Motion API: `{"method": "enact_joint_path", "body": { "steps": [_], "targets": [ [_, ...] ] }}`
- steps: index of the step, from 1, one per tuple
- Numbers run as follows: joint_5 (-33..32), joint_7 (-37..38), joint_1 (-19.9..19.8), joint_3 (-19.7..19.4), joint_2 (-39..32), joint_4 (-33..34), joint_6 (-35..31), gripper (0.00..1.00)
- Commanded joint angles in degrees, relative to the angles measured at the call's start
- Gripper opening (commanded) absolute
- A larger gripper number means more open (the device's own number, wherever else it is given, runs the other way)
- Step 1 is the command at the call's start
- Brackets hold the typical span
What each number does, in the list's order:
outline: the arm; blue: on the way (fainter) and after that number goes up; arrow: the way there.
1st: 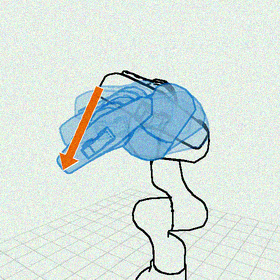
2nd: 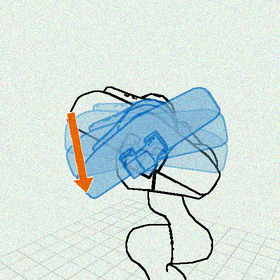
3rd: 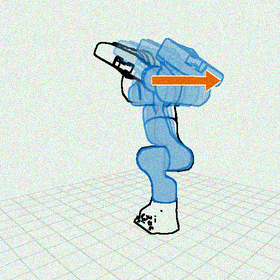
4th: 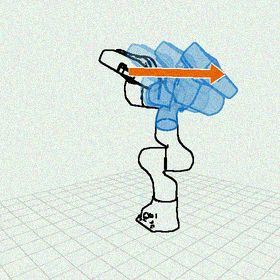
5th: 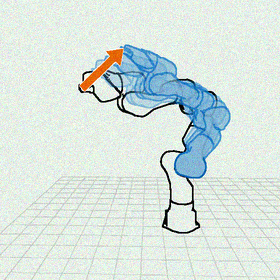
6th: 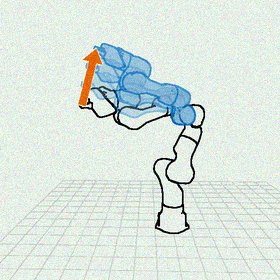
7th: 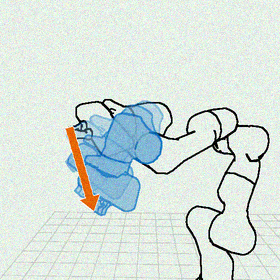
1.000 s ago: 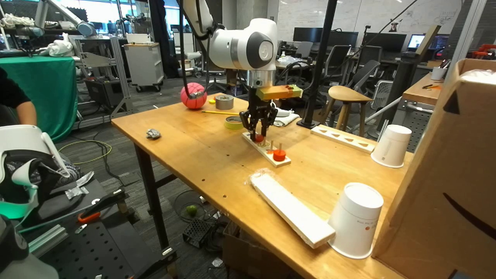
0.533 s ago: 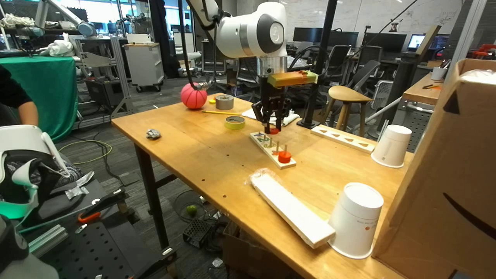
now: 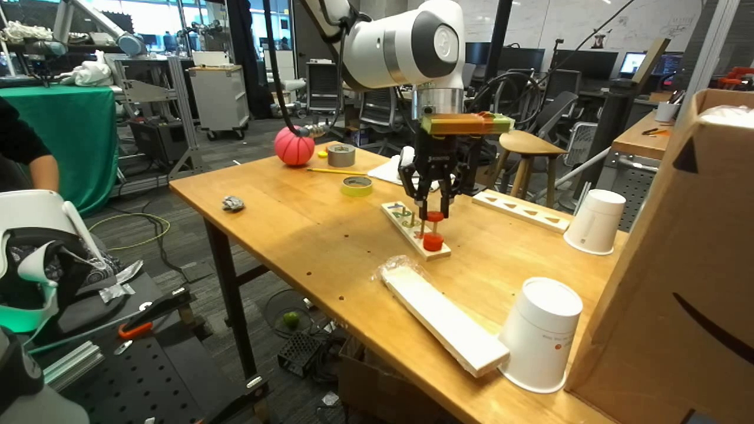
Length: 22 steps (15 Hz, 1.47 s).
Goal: Move one right block to the first right position, then the left block, then the remaining block to the first right position
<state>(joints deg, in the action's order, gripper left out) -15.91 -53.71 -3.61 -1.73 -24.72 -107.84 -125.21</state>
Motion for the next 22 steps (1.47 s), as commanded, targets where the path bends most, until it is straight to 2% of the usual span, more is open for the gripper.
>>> {"method": "enact_joint_path", "body": {
  "steps": [1,22],
  "targets": [
    [-1.1,3.1,-0.4,-0.1,2.9,-2.8,1.0,0.25],
    [-1.1,8.6,-1.8,-0.2,5.7,-6.4,0.6,0.25]
  ]
}}
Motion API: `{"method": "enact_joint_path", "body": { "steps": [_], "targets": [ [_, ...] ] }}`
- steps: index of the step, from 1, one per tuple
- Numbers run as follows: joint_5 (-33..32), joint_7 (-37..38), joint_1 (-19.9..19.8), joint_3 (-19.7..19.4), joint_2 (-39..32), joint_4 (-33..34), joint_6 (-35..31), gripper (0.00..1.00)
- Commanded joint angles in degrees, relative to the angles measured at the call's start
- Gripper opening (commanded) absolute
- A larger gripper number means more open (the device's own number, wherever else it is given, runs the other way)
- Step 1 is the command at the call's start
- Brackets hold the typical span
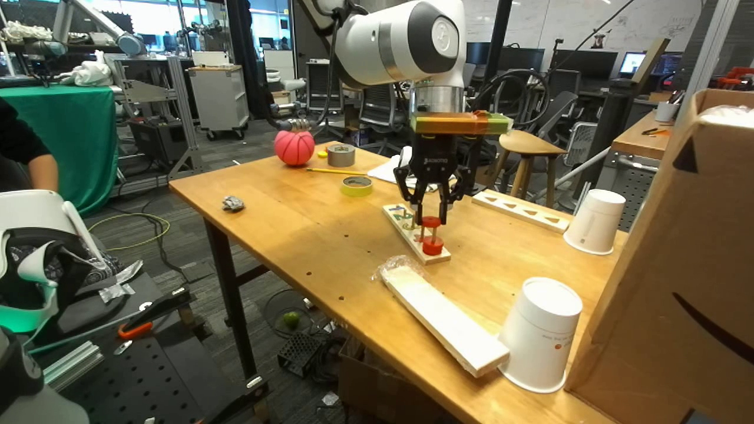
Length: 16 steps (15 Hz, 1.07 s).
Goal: Move one right block to the first right position, then the left block, then the remaining block to the first right position
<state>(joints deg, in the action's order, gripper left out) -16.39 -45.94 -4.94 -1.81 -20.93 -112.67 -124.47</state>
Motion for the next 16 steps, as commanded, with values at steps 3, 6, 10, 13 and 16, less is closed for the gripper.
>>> {"method": "enact_joint_path", "body": {
  "steps": [3,6,10,13,16],
  "targets": [
    [-0.3,0.9,-1.2,-0.2,1.9,-2.3,-1.5,0.25],
    [0.9,0.4,-2.1,0.2,1.8,-3.2,-4.4,0.25],
    [1.1,0.6,-2.8,0.0,1.6,-4.2,-7.5,0.25],
    [0.9,0.8,-3.2,-0.2,1.4,-4.8,-8.0,0.25],
    [1.4,0.1,-3.5,0.1,0.9,-4.3,-7.8,0.25]
  ]
}}
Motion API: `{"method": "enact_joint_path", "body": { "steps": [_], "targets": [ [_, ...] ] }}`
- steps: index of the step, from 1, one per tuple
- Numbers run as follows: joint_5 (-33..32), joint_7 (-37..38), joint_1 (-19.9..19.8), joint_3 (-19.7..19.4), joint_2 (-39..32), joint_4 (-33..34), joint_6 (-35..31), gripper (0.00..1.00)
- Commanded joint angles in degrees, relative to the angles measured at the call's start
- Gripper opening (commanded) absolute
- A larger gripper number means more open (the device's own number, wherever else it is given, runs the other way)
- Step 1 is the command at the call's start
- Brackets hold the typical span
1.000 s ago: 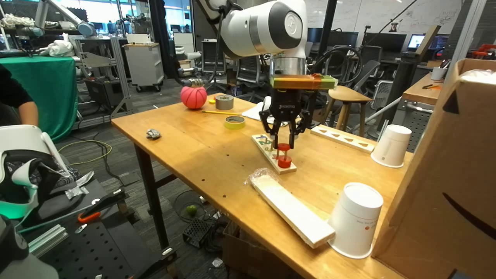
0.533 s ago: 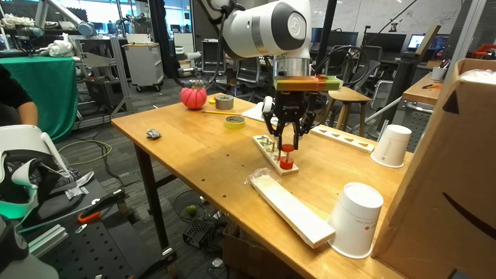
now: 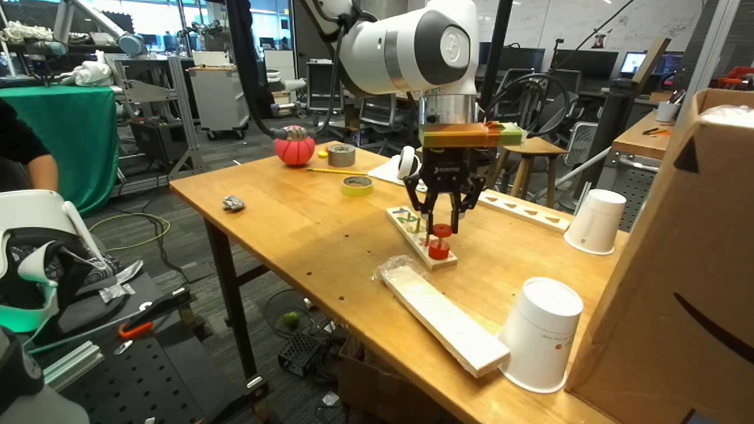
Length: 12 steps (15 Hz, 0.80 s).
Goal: Move one right block to the first right position, then the left block, then the remaining block to the first right position
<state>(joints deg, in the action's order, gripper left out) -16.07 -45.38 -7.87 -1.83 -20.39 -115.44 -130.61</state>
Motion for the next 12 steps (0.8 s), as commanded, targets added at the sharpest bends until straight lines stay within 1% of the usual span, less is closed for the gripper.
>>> {"method": "enact_joint_path", "body": {
  "steps": [1,2,3,6,7,8,9,10,11,12],
  "targets": [
    [1.5,-0.8,-0.7,0.3,0.2,-1.3,-1.7,0.26],
    [2.1,-1.2,-0.8,0.5,0.0,-1.2,-1.8,0.67],
    [2.5,-1.7,-0.9,0.6,0.1,-1.2,-2.2,0.67],
    [-0.2,-0.8,0.3,0.3,1.9,-1.6,-4.3,0.88],
    [-1.2,-0.9,0.8,0.5,2.3,-1.5,-5.9,0.97],
    [-1.5,-1.5,1.1,1.0,2.4,-1.4,-7.7,1.00],
    [-1.1,-3.0,1.7,2.1,0.8,0.2,-8.5,1.00],
    [-0.6,-3.5,2.3,2.8,-0.4,1.6,-8.0,1.00],
    [-0.4,-2.0,1.4,1.6,0.3,0.1,-7.1,1.00],
    [-0.3,-1.9,1.8,2.0,0.2,0.3,-7.0,1.00]
  ]
}}
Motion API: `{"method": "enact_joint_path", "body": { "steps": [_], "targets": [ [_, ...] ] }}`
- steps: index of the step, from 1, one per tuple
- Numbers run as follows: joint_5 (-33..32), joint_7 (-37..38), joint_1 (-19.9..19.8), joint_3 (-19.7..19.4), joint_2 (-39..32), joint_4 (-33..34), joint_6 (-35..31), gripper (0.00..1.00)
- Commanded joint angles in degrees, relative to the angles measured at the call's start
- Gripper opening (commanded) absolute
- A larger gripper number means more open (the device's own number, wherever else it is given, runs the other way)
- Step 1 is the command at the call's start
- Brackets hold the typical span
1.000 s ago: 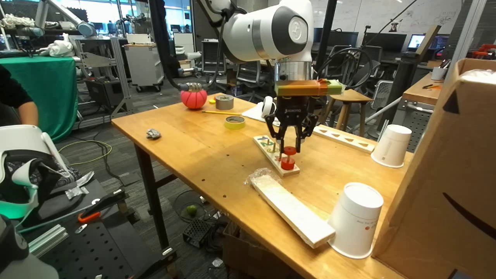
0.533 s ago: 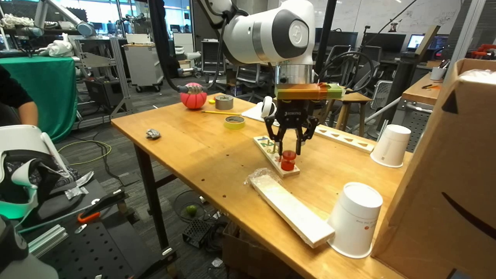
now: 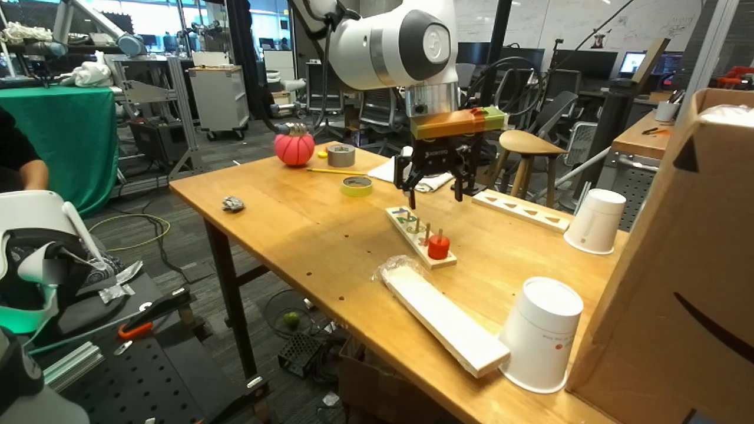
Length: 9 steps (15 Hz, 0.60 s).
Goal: Move one right block to the first right position, then the left block, then the remaining block to the first right position
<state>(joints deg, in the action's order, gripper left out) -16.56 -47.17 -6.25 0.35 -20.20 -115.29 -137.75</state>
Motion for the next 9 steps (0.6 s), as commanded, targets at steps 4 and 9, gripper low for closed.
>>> {"method": "enact_joint_path", "body": {
  "steps": [4,9],
  "targets": [
    [0.1,0.1,0.1,-0.6,-0.4,-0.1,0.2,1.00],
    [0.1,0.0,-0.1,-0.6,-0.4,-0.1,0.2,1.00]
  ]
}}
